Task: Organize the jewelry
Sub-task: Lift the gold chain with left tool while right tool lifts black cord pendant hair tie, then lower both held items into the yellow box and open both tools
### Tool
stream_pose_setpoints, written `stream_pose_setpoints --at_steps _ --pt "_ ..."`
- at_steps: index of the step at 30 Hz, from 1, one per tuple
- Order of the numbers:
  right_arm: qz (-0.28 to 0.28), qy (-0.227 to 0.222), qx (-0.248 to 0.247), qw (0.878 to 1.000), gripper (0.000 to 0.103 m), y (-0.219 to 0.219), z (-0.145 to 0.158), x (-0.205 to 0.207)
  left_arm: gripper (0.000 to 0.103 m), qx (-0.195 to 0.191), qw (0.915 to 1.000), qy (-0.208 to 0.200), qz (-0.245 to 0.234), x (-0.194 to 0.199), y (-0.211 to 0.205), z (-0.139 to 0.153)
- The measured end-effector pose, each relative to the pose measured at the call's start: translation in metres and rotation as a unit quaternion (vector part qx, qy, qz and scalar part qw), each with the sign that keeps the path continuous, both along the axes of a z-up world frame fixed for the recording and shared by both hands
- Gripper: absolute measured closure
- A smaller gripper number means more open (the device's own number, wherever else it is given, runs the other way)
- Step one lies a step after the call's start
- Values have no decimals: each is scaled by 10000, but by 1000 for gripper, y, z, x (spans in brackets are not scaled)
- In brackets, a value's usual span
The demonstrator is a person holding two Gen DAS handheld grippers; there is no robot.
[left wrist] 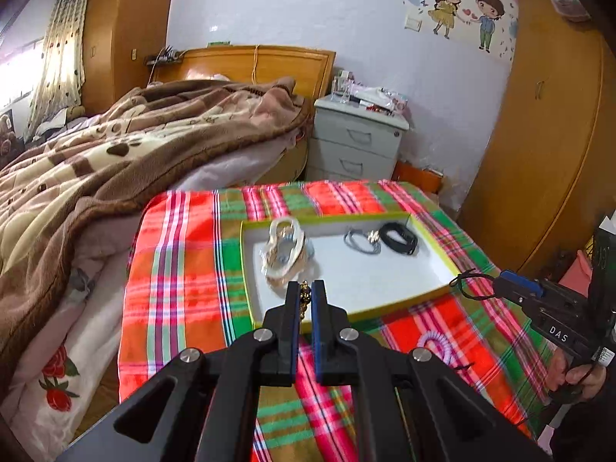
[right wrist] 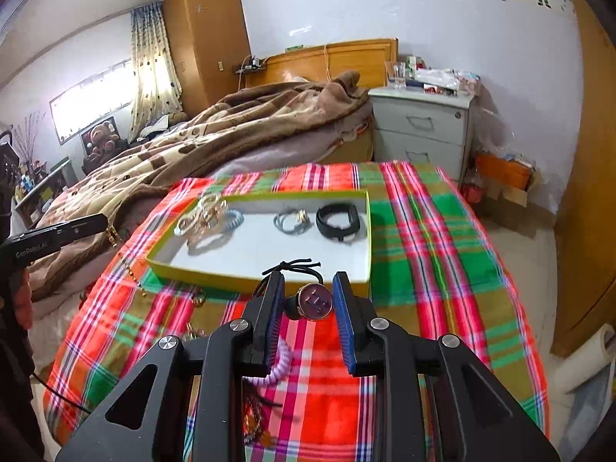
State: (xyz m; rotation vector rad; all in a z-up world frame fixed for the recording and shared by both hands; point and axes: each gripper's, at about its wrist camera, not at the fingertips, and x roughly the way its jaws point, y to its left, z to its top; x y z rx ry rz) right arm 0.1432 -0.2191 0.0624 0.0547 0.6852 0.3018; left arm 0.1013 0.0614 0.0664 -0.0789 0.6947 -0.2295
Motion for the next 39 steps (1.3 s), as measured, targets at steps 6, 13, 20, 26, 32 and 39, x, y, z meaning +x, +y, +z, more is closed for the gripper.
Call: stream_pose_setpoints --at_steps 6,13,20,26,32,39 --pt "47 -87 -15 10000 76 3 13 18 97 25 9996 -227 -145 10 -8 21" --pt "85 -125 8 9999 76 9 22 46 98 21 9986 -443 -276 28 -17 39" --pt "125 21 -93 9999 76 12 11 73 98 31 9988 -295 -393 51 -26 30" --pt "181 341 -160 9991 76 12 -13 93 98 8 9989 50 -476 67 -33 3" --pt "265 601 -202 9976 76 13 -34 102 98 30 9983 360 -453 79 -33 -21" --pt "356 781 -323 9958 76 15 -48 109 98 90 9973 610 -406 85 -32 -42"
